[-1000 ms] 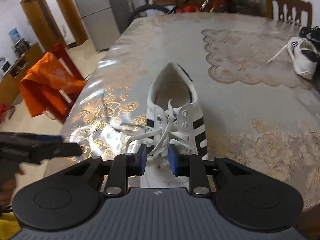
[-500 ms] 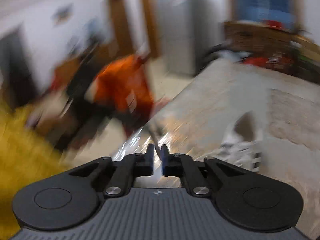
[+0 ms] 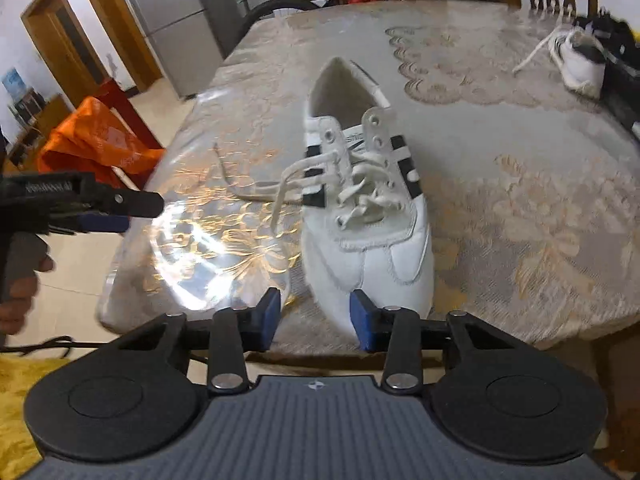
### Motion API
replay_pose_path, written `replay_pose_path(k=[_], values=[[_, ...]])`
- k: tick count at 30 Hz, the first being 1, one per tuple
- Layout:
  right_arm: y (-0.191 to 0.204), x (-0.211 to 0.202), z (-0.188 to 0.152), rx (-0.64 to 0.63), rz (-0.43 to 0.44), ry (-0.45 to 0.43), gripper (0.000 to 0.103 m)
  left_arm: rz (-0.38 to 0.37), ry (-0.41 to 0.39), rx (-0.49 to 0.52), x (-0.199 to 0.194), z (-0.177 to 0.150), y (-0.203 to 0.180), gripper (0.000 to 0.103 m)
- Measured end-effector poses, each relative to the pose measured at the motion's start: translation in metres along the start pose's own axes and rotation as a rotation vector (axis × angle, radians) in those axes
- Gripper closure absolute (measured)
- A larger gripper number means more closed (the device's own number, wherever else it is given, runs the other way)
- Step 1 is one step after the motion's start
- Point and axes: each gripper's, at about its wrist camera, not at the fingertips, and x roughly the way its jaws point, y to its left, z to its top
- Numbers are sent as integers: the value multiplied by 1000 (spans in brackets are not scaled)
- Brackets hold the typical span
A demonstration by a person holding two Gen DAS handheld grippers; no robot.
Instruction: Lace up shoes with both hands
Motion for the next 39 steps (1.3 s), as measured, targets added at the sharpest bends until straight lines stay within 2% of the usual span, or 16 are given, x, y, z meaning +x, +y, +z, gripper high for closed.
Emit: replay_pose_path(k=[4, 6, 11, 17, 20, 25, 29, 30, 33, 39], values=[[-1, 16, 14, -77, -72, -58, 68, 3, 11, -15, 13, 11, -6, 7], [-4, 25, 24, -102, -95, -53, 65, 15, 8, -22, 18, 15, -9, 7], [-26, 34, 38, -128, -42, -60, 64, 41, 5, -89, 31, 25, -15, 7], [-30, 55, 64, -235, -19, -57, 59, 99, -22, -148, 39, 34, -29, 7], [-32, 67, 78, -252, 5, -68, 49, 140, -39, -176, 37, 36, -32, 7], [-27, 82, 88, -248, 60, -113, 25, 231, -61, -218, 24, 30, -30, 7], [-24, 73, 86, -278, 68, -130, 30, 214, -32, -234, 26, 27, -26, 7], [-27, 66, 85, -279, 68, -132, 34, 205, -23, -223, 30, 27, -27, 7], [-37, 47, 81, -283, 67, -139, 35, 189, -10, -150, 46, 34, -34, 6], [-32, 14, 58, -423, -39, -188, 35, 172, -38, -34, 68, 64, -28, 5]])
